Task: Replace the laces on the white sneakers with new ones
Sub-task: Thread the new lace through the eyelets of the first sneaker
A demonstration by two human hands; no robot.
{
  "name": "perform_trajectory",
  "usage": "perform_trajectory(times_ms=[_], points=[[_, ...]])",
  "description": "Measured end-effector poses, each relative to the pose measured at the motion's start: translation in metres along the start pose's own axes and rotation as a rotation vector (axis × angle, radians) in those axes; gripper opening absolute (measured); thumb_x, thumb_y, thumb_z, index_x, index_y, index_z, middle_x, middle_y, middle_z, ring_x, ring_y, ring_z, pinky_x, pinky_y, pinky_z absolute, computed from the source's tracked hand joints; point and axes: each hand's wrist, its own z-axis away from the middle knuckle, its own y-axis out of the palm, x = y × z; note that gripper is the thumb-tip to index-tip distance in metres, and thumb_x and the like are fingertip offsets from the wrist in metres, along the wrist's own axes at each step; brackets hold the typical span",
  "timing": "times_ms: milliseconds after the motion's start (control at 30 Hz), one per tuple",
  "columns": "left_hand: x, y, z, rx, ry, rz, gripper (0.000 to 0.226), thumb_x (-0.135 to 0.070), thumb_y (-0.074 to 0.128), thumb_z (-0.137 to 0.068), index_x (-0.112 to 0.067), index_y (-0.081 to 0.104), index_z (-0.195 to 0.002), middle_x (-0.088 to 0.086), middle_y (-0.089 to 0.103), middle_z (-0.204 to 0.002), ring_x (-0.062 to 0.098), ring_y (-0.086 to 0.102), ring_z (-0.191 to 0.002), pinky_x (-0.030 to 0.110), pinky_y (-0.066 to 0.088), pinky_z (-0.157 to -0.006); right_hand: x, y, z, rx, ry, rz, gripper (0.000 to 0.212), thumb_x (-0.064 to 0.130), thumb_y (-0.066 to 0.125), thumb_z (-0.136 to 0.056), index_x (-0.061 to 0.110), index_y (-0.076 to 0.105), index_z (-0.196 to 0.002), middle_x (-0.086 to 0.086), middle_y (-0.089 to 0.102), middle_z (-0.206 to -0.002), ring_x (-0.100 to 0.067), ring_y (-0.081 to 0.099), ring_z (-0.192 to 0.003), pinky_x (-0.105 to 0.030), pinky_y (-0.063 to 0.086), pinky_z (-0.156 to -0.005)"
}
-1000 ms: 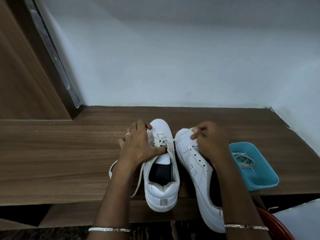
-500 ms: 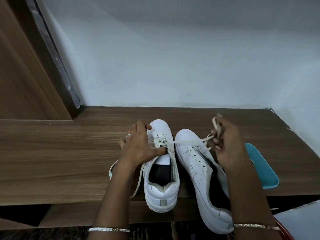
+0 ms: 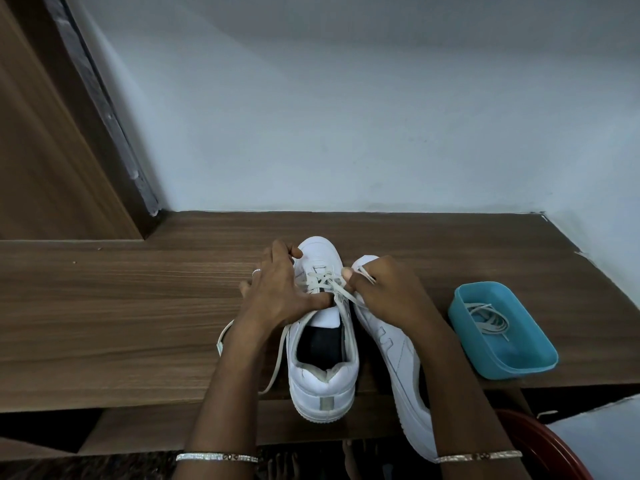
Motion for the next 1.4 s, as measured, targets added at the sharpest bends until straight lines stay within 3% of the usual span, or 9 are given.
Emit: perform_trajectory(times_ms=[133, 233, 333, 467, 600, 767, 900, 1100, 1400], points=[[-0.001, -0.001, 0.002, 0.023, -0.012, 0.023, 0.079, -0.063, 0.075, -0.048, -0.033, 0.035, -0.109, -0.011, 0.046, -0.118, 0.023, 0.054, -0.111, 0.053, 0.042, -0.097, 0.006, 0.0, 0.002, -0.021, 0.029, -0.065, 0.087, 0.084, 0.037, -0.08, 0.001, 0.059, -0.068, -0.014, 0.062, -0.068, -0.024, 0.062, -0.064, -0.042, 0.05, -0.065], [-0.001, 0.0, 0.003, 0.043, -0.01, 0.037, 0.082, -0.066, 0.07, -0.046, -0.033, 0.034, -0.111, -0.014, 0.046, -0.117, 0.021, 0.055, -0.109, 0.053, 0.042, -0.096, 0.013, 0.003, 0.002, -0.046, 0.118, -0.057, 0.089, 0.092, 0.04, -0.07, 0.004, 0.051, -0.059, -0.006, 0.062, -0.06, -0.019, 0.059, -0.058, -0.038, 0.048, -0.06], [-0.001, -0.001, 0.002, 0.048, -0.006, 0.056, 0.084, -0.071, 0.066, -0.041, -0.037, 0.033, -0.11, -0.016, 0.051, -0.113, 0.02, 0.059, -0.105, 0.053, 0.045, -0.094, 0.016, 0.007, 0.005, -0.086, 0.092, -0.014, 0.063, 0.067, 0.066, -0.073, 0.011, 0.045, -0.055, 0.002, 0.052, -0.054, -0.015, 0.053, -0.054, -0.03, 0.038, -0.053], [0.003, 0.001, -0.002, 0.04, 0.024, 0.107, 0.081, -0.072, 0.069, -0.039, -0.044, 0.032, -0.105, -0.019, 0.055, -0.109, 0.019, 0.062, -0.102, 0.057, 0.049, -0.089, 0.014, 0.001, 0.001, -0.092, 0.117, -0.116, 0.031, 0.027, 0.067, -0.077, 0.003, 0.056, -0.061, -0.009, 0.053, -0.055, -0.015, 0.048, -0.052, -0.031, 0.036, -0.053], [0.006, 0.003, -0.004, 0.052, 0.076, 0.059, 0.082, -0.073, 0.065, -0.043, -0.055, 0.039, -0.118, -0.016, 0.051, -0.115, 0.019, 0.059, -0.109, 0.057, 0.048, -0.092, 0.011, -0.003, 0.002, -0.078, 0.131, -0.268, 0.028, 0.026, 0.059, -0.08, -0.001, 0.065, -0.078, -0.017, 0.065, -0.071, -0.021, 0.058, -0.06, -0.043, 0.053, -0.065], [0.01, 0.006, -0.006, 0.088, 0.081, -0.029, 0.07, -0.08, 0.055, -0.044, -0.075, 0.042, -0.113, -0.016, 0.048, -0.115, 0.019, 0.055, -0.111, 0.054, 0.046, -0.096, 0.005, -0.019, 0.003, -0.255, 0.211, -0.427, 0.03, 0.024, 0.049, -0.096, 0.002, 0.059, -0.078, -0.003, 0.054, -0.067, -0.011, 0.045, -0.053, -0.028, 0.035, -0.055], [0.006, 0.005, -0.004, 0.074, 0.046, -0.071, 0.074, -0.08, 0.055, -0.044, -0.07, 0.048, -0.117, -0.018, 0.048, -0.119, 0.019, 0.056, -0.111, 0.055, 0.043, -0.097, -0.008, -0.033, 0.001, -0.431, 0.328, -0.654, 0.032, 0.021, 0.053, -0.093, 0.016, 0.057, -0.061, 0.007, 0.051, -0.053, -0.01, 0.042, -0.052, -0.032, 0.033, -0.058], [0.002, 0.003, -0.002, 0.078, 0.049, -0.138, 0.064, -0.064, 0.072, -0.065, -0.063, 0.05, -0.125, -0.017, 0.047, -0.129, 0.023, 0.052, -0.119, 0.055, 0.038, -0.101, -0.003, -0.043, 0.006, -0.487, 0.365, -0.827, 0.033, 0.014, 0.051, -0.094, 0.016, 0.052, -0.062, 0.004, 0.042, -0.054, -0.004, 0.032, -0.044, -0.022, 0.027, -0.046], [-0.004, 0.001, 0.003, 0.072, 0.049, -0.204, 0.047, -0.06, 0.058, -0.08, -0.062, 0.051, -0.126, -0.018, 0.043, -0.137, 0.026, 0.05, -0.125, 0.053, 0.034, -0.102, 0.008, -0.045, 0.007, -0.55, 0.38, -0.985, 0.04, 0.014, 0.053, -0.094, 0.019, 0.051, -0.054, 0.012, 0.042, -0.043, -0.003, 0.033, -0.041, -0.017, 0.028, -0.041]])
